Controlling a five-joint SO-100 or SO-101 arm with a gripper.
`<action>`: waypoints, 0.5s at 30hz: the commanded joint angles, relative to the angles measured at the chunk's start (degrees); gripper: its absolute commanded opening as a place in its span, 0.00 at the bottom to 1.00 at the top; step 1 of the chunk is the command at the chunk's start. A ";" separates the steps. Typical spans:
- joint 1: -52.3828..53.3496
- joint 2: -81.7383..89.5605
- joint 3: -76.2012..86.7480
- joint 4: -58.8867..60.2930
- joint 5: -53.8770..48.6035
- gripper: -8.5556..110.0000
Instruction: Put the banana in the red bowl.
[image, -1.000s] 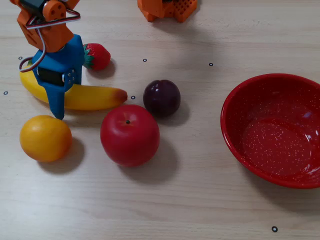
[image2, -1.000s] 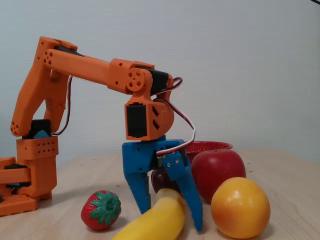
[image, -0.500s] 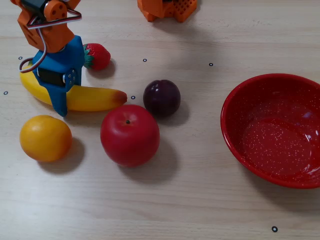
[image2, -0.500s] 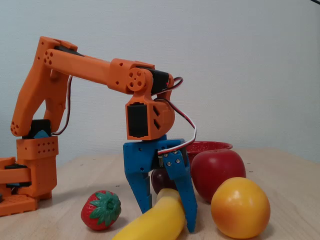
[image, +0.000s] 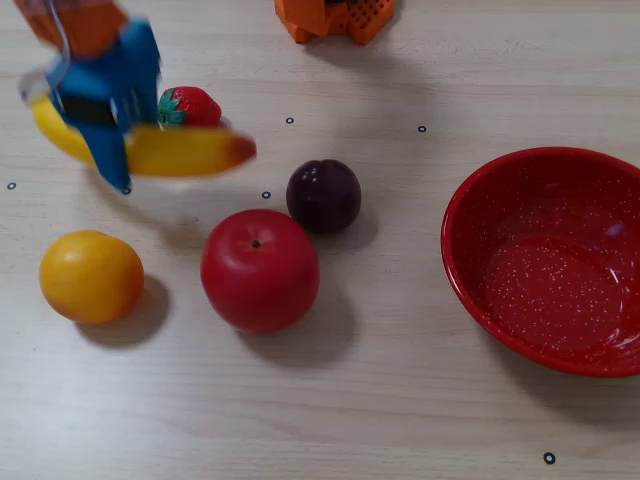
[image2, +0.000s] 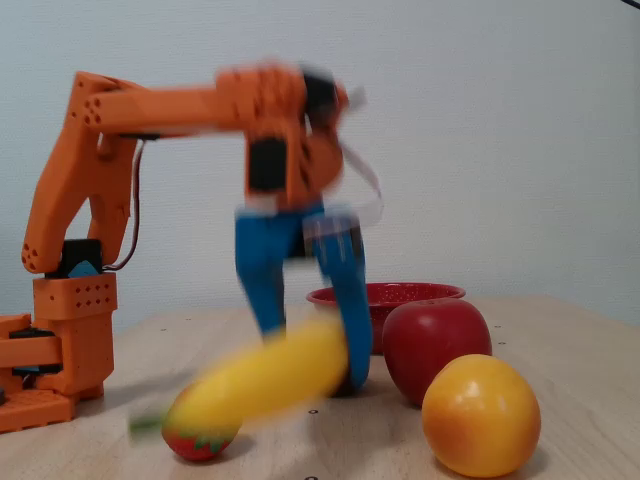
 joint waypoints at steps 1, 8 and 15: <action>2.37 10.55 -11.95 5.01 -1.85 0.07; 11.07 13.10 -25.58 14.15 -7.47 0.07; 24.08 17.23 -26.37 15.03 -15.91 0.07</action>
